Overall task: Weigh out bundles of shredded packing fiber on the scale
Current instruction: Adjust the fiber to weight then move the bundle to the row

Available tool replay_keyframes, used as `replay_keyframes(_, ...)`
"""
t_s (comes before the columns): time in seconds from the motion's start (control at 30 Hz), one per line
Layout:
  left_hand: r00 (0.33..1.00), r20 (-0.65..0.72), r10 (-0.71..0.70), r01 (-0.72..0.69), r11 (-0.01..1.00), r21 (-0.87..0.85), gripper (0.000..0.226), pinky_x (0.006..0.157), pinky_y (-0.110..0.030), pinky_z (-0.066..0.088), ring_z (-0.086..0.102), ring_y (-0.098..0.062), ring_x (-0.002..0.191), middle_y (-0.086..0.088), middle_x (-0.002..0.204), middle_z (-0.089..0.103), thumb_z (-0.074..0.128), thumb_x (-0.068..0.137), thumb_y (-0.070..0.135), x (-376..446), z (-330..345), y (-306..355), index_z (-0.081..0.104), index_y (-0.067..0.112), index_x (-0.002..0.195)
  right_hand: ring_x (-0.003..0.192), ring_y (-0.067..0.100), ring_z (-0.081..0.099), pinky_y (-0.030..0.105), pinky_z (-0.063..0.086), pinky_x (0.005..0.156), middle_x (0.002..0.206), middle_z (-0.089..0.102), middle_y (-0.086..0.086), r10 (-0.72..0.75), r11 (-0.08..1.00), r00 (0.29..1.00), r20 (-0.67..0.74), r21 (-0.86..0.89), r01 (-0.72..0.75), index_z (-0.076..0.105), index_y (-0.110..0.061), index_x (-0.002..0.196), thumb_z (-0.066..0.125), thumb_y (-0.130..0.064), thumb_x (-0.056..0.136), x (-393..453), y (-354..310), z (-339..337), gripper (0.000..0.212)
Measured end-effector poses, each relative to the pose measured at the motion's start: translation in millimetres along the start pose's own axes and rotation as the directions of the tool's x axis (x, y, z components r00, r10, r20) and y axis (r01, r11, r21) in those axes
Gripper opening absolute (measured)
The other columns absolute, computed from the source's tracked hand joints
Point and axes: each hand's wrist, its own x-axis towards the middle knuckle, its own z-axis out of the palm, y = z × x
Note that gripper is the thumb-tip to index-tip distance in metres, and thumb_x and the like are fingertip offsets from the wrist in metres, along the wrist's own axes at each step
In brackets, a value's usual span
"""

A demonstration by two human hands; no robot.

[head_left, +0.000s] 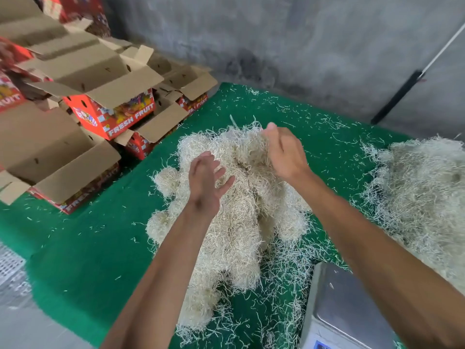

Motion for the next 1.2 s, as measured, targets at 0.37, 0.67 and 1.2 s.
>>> replay_keyframes(0.37,0.877,0.46,0.137,-0.383,0.778,0.498,0.02,0.064,-0.014,0.054,0.068,0.006,0.078,0.006,0.093,0.073,0.065,0.095,0.041,-72.9,112.5,-105.5,0.066,0.032,0.112,0.116,-0.004,0.057,0.028,0.047,0.096,0.135,0.061,-0.012,0.123,0.983,0.982,-0.142,0.15,-0.102,0.058,-0.027,0.138,0.035,-0.058,0.108,-129.9,102.9,-100.9,0.05)
replay_keyframes(0.67,0.851,0.523,-0.048,-0.457,0.423,0.782,0.068,0.098,-0.037,0.048,0.059,-0.014,0.115,0.004,0.14,0.052,0.075,0.076,0.063,-112.6,230.2,-248.2,0.049,0.037,0.135,0.132,0.027,0.054,0.041,0.044,0.109,0.144,0.059,0.012,0.395,0.906,0.853,-0.343,-0.008,-0.423,0.057,-0.011,0.142,0.059,-0.03,0.103,-249.4,246.3,-175.7,0.044)
replay_keyframes(1.2,0.854,0.166,-0.493,-0.004,0.313,0.95,0.09,0.115,-0.057,0.028,0.026,-0.036,0.147,-0.007,0.165,0.016,0.054,0.084,0.076,-87.7,323.5,-439.7,0.013,0.039,0.155,0.127,0.031,0.059,0.043,0.055,0.104,0.146,0.054,0.016,0.7,0.679,0.679,0.221,0.089,-0.729,0.026,-0.011,0.159,0.071,-0.041,0.095,-269.6,419.7,-148.1,0.083)
